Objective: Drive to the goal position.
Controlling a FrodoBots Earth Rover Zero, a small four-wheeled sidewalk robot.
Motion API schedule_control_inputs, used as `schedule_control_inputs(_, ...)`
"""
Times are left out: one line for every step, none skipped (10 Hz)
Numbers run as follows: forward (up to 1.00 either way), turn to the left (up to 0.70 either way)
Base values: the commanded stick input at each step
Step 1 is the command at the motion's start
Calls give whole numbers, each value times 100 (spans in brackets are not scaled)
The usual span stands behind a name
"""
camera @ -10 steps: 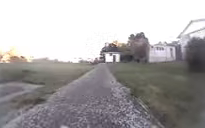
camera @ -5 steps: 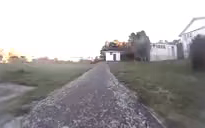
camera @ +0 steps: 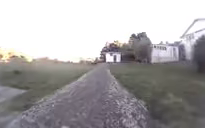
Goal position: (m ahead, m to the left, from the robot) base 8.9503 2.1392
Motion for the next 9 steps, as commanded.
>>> schedule_control_inputs(100, -38)
schedule_control_inputs(100, -37)
schedule_control_inputs(100, -32)
schedule_control_inputs(100, -2)
schedule_control_inputs(100, -1)
schedule_control_inputs(100, 0)
schedule_control_inputs(100, 0)
schedule_control_inputs(100, 0)
schedule_control_inputs(100, 0)
